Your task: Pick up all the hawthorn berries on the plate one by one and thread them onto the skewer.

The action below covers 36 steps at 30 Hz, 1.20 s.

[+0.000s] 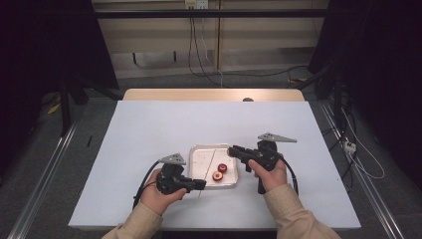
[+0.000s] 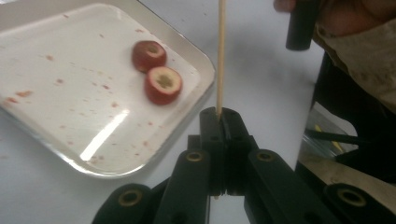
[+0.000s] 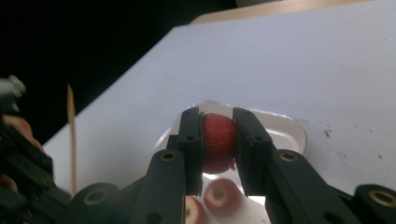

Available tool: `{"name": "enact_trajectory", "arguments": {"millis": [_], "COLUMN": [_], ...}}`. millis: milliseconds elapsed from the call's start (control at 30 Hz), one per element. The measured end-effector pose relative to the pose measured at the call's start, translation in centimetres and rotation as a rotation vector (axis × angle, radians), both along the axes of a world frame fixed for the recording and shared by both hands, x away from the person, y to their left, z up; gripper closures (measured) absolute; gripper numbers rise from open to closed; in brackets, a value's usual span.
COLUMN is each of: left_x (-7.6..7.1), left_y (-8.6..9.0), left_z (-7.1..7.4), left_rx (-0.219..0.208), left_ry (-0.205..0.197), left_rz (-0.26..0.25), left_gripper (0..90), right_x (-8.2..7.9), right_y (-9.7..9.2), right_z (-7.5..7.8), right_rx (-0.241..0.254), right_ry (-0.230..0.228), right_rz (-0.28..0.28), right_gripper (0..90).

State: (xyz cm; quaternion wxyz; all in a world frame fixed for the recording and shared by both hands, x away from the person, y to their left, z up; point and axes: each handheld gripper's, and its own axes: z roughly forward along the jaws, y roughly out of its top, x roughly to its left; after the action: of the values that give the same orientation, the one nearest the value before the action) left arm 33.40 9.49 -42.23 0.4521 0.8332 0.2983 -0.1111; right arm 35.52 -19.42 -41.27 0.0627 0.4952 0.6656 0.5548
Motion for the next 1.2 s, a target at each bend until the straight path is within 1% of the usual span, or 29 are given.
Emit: {"name": "enact_trajectory", "arguments": {"millis": [33, 67, 100, 133, 167, 267, 333, 433, 567, 633, 733, 767, 1000, 1133, 1200], "left_x": [0.0, -0.1, -0.1, 0.0, 0.0, 0.1, 0.2, 0.4, 0.6, 0.7, 0.9, 0.9, 0.9, 0.9, 0.9], "left_y": [-0.3, -0.5, -0.7, -0.9, -1.0, -1.5, -1.7, -1.9, -1.9, -1.8, -1.8, -1.8, -1.8, -1.6, -1.6], "left_z": [-0.2, -0.3, -0.4, -0.6, -0.7, -1.0, -1.0, -1.2, -1.2, -1.3, -1.3, -1.3, -1.3, -1.3, -1.3], "left_rx": [0.009, 0.02, 0.015, 0.022, 0.033, 0.033, 0.043, 0.036, 0.046, 0.035, 0.032, 0.037, 0.033, 0.026, 0.014], "left_ry": [-0.001, 0.002, 0.018, 0.025, 0.026, 0.037, 0.042, 0.052, 0.056, 0.067, 0.068, 0.066, 0.066, 0.056, 0.054], "left_rz": [-0.007, -0.008, -0.01, -0.01, -0.006, -0.013, -0.001, 0.003, 0.018, 0.02, 0.03, 0.037, 0.044, 0.057, 0.07], "left_gripper": [89.8, 89.8, 89.8, 89.8, 89.8, 89.8, 89.8, 89.9, 89.9, 89.9, 89.9, 89.9, 90.0, 90.0, 90.0], "right_x": [0.2, 0.2, 0.2, 0.3, 0.3, 0.3, 0.3, 0.3, 0.1, 0.1, 0.1, 0.1, 0.0, 0.1, 0.0], "right_y": [0.2, 0.2, 0.3, 0.4, 0.5, 1.0, 1.4, 1.7, 2.0, 2.2, 2.3, 2.3, 2.7, 2.7, 2.7], "right_z": [0.7, 0.7, 0.9, 1.2, 1.4, 1.8, 2.0, 2.1, 2.3, 2.3, 2.3, 2.3, 2.3, 2.2, 2.2], "right_rx": [0.007, 0.007, 0.016, 0.029, 0.035, 0.05, 0.054, 0.05, 0.054, 0.05, 0.054, 0.054, 0.053, 0.059, 0.069], "right_ry": [-0.015, -0.015, -0.021, -0.023, -0.022, -0.031, -0.037, -0.045, -0.052, -0.054, -0.057, -0.057, -0.059, -0.062, -0.063], "right_rz": [-0.009, -0.009, -0.013, -0.012, -0.012, -0.006, -0.003, 0.004, 0.011, 0.014, 0.016, 0.017, 0.022, 0.021, 0.02], "right_gripper": [74.1, 74.1, 74.1, 74.2, 74.1, 74.1, 74.1, 74.1, 74.1, 74.2, 74.1, 74.1, 74.1, 74.1, 74.1]}}
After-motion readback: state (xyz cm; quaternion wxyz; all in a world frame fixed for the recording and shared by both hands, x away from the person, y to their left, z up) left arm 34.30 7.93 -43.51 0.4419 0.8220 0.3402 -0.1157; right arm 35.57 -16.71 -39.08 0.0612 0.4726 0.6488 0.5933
